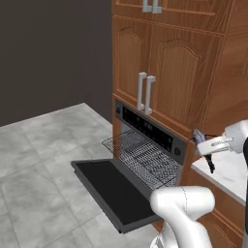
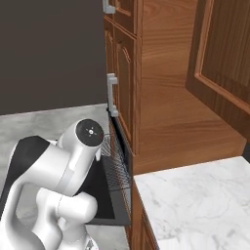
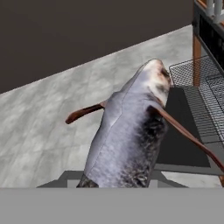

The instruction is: Place the fish on the top rack of the oven, and slide the tray back inside. Close the oven door.

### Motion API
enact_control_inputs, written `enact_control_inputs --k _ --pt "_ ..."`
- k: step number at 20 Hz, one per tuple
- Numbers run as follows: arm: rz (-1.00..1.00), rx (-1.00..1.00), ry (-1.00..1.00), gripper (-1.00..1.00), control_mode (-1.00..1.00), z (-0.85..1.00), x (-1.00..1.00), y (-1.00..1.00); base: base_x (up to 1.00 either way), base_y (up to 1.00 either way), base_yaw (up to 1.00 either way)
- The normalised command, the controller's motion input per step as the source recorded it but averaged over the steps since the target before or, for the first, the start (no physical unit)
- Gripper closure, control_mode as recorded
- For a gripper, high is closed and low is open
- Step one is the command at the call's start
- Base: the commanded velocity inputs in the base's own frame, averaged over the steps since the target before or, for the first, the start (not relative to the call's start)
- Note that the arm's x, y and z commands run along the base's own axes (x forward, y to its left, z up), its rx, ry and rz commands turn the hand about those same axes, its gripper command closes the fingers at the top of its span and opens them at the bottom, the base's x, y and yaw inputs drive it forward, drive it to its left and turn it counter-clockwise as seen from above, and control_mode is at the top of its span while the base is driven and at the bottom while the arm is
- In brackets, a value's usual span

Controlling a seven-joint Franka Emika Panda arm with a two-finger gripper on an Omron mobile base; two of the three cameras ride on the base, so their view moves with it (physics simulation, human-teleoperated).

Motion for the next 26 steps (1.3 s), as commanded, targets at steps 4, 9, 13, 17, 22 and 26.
enact_control_inputs --k 4,9,13,17,22,26 --pt "0.00 0.00 0.00 1.00 1.00 0.00 0.00 0.00 0.12 0.28 -0.21" --pt "-0.07 0.00 -0.01 1.00 -1.00 -0.01 0.11 0.23 0.07 0.14 -0.07" --pt "-0.06 0.00 -0.01 1.00 -1.00 0.00 0.10 0.28 0.00 0.00 0.00" --pt "-0.05 0.00 0.00 1.00 -1.00 0.00 0.07 0.34 0.00 0.00 0.00" --pt "-0.03 -0.04 0.00 1.00 -1.00 0.00 0.02 0.51 0.00 0.00 0.00" --pt "0.00 -0.11 0.00 1.00 -1.00 0.00 0.01 0.41 0.00 0.00 0.00"
